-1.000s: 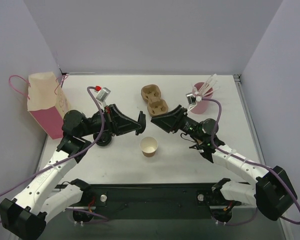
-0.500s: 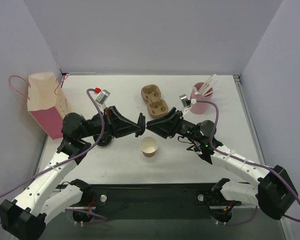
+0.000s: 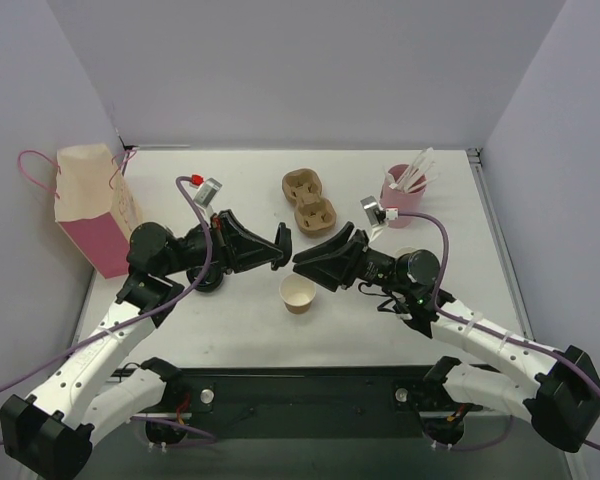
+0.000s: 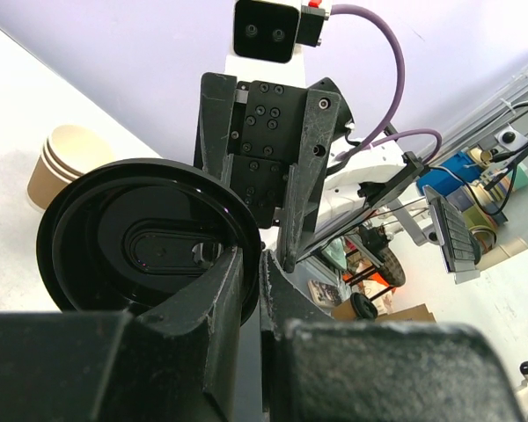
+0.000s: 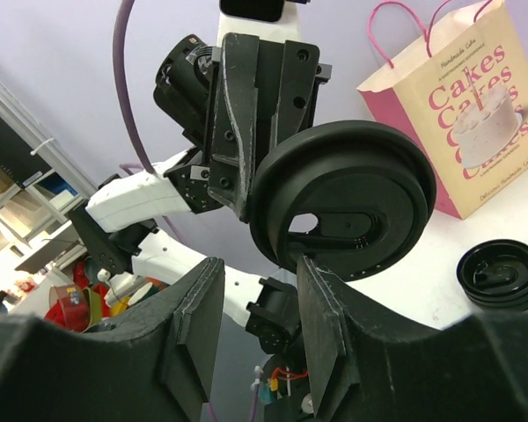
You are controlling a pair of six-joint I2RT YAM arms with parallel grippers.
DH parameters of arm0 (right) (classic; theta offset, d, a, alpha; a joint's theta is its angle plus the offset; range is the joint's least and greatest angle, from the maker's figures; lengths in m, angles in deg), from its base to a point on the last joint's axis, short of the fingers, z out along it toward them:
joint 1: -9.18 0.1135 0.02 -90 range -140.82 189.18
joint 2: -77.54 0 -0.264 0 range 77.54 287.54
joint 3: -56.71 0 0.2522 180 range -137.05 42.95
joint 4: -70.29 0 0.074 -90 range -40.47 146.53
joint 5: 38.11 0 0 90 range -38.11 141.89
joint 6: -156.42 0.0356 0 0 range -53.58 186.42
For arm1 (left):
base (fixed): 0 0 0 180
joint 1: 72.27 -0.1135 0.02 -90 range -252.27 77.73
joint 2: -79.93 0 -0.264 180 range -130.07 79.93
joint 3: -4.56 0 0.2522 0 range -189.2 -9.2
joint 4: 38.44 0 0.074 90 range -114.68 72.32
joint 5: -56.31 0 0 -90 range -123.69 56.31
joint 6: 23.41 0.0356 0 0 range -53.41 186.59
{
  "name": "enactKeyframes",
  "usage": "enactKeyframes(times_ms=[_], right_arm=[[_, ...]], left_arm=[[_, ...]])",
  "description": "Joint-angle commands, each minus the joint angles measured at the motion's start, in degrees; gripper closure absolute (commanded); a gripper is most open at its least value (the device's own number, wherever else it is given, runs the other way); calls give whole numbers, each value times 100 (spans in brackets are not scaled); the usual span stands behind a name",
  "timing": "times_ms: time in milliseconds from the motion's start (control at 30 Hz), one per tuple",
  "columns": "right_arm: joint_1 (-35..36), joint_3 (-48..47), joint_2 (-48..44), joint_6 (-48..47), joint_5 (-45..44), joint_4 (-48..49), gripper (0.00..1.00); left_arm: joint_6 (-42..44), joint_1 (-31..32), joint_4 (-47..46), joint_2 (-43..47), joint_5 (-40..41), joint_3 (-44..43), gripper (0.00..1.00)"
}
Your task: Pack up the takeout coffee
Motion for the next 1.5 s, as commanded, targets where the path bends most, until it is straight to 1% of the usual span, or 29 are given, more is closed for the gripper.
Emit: enactKeyframes(times_ms=[0, 367, 400, 433, 500, 533, 600, 633, 733, 767, 833, 900, 967, 1000, 1033, 1100, 1133, 1200, 1233, 1267, 1300, 1333, 1367, 1400, 1433, 1467], right_arm=[[111, -253, 51, -307, -253, 511, 62], [270, -517, 535, -289, -359, 906, 62], [270, -526, 544, -298, -359, 915, 64], [270, -526, 561, -324, -368, 933, 70], [296, -517, 579, -368, -394, 994, 80], [296, -491, 605, -377, -394, 1029, 86], [305, -421, 606, -386, -403, 1152, 94], [305, -359, 579, -395, -429, 1187, 100], [296, -201, 474, -552, -535, 1241, 100], [305, -166, 439, -623, -578, 1162, 100], [288, -69, 316, -807, -623, 1057, 100], [296, -42, 228, -983, -754, 715, 100], [288, -60, 96, -1203, -781, 275, 100], [296, -77, 52, -1264, -807, 100, 100], [279, -104, -61, -1439, -799, -111, 100], [288, -226, -211, -1650, -807, -962, 100], [288, -270, -360, -1791, -886, -1618, 100], [288, -394, -510, -2160, -1000, -2237, 100], [288, -464, -598, -2266, -1079, -2901, 100], [288, -725, -616, -2519, -1167, -3317, 100], [288, -885, -608, -2661, -1264, -3773, 100], [305, -1095, -547, -2793, -1438, -4718, 100], [314, -1288, -485, -3012, -1484, -5154, 100], [340, -1725, -397, -3110, -1519, -5584, 100], [384, -1947, -179, -3241, -1659, -6520, 100], [523, -2158, -55, -3347, -2025, -6938, 100]], left_arm=[[-16, -28, -430, 11, 100, -51, 89], [-166, -20, -721, 55, 56, 212, 89], [-166, -20, -712, 64, 48, 230, 89], [-157, -20, -712, 72, 56, 239, 89], [-140, -20, -695, 90, 65, 283, 89], [-122, -20, -695, 90, 65, 300, 89], [-122, -28, -668, 99, 109, 353, 89], [-113, -28, -660, 99, 126, 371, 89], [-96, -37, -659, 108, 188, 423, 88], [-87, -37, -633, 108, 206, 415, 84], [-52, -37, -572, 116, 267, 389, 79], [1, -46, -484, 116, 294, 371, 76], [71, -55, -344, 125, 337, 301, 69], [132, -63, -291, 134, 364, 274, 55], [176, -81, -212, 143, 381, 248, 50], [317, -90, 130, 221, 504, 125, 42], [509, -107, 288, 257, 574, 73, 35], [860, -134, 807, 353, 820, -112, 32], [967, -143, 974, 389, 917, -165, 30], [1107, -169, 1384, 450, 1240, -287, 28], [1430, -186, 1667, 476, 1434, -367, 27], [1625, -187, 1974, 503, 1680, -472, 26], [1819, -213, 2647, 555, 1900, -569, 25], [2229, -213, 2950, 573, 2424, -770, 23], [2434, -222, 3275, 600, 2725, -867, 17], [2645, -222, 3861, 669, 2998, -964, 14]])
